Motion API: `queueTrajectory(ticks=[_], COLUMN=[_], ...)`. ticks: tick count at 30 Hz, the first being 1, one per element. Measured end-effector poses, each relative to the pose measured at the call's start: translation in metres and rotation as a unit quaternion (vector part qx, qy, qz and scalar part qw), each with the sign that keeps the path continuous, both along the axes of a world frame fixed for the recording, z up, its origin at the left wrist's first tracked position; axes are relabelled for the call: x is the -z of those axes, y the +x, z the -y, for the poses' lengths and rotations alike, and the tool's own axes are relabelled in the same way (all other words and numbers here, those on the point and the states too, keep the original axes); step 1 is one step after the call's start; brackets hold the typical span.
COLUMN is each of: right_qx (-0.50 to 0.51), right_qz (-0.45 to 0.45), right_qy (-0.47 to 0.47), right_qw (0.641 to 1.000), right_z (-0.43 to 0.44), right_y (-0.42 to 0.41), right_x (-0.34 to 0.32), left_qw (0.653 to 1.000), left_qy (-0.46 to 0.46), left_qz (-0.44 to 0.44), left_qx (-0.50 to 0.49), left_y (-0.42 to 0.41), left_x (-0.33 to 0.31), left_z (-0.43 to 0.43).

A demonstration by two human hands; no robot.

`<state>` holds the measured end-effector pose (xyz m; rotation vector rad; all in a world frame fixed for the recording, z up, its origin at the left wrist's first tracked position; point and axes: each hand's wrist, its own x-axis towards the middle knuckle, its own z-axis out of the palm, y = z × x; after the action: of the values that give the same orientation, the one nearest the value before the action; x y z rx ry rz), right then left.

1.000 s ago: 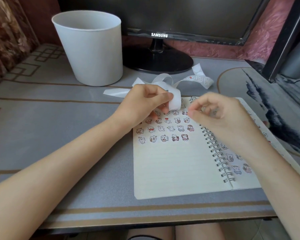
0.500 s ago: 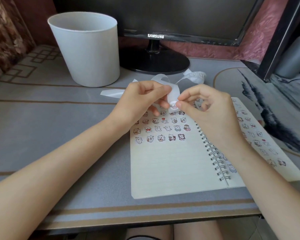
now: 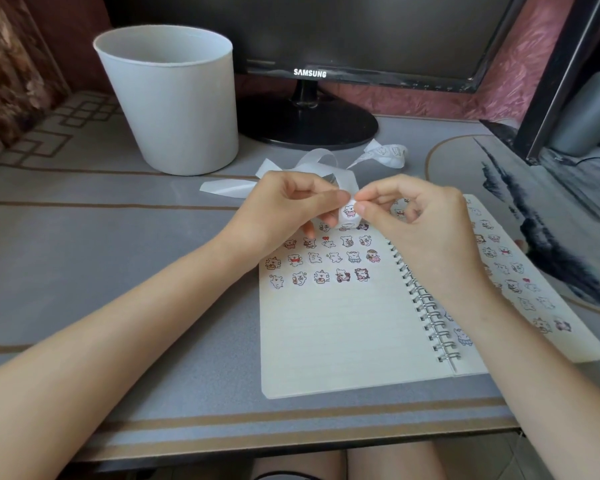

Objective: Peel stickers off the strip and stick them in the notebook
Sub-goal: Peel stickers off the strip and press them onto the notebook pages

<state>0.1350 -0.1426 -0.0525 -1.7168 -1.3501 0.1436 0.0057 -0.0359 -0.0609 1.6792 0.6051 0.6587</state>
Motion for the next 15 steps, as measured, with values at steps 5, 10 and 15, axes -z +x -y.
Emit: queueTrajectory(ticks=[5,10,15], right_qx=[0.004,0.012,-0.009], right_qz=[-0.005,0.024,0.063], right_qy=[0.001,-0.020,-0.020], right_qw=[1.000,0.999,0.998], right_z=[-0.0003,-0.0018,-0.0005], right_y=[-0.0005,0.0014,0.0036], right_x=[-0.0010,0.0038,0.0065], left_qw=[1.000,1.000,0.998], left_qy=[-0.001,-0.024,-0.050], left_qz=[0.000,-0.015,-0.029], left_qx=[0.007,0.001,-0.013], left_y=[-0.0001,0.0007,0.0004], left_x=[-0.0011,-0.0003,-0.0016], left_z=[0.0016,0.0012,-0.0004])
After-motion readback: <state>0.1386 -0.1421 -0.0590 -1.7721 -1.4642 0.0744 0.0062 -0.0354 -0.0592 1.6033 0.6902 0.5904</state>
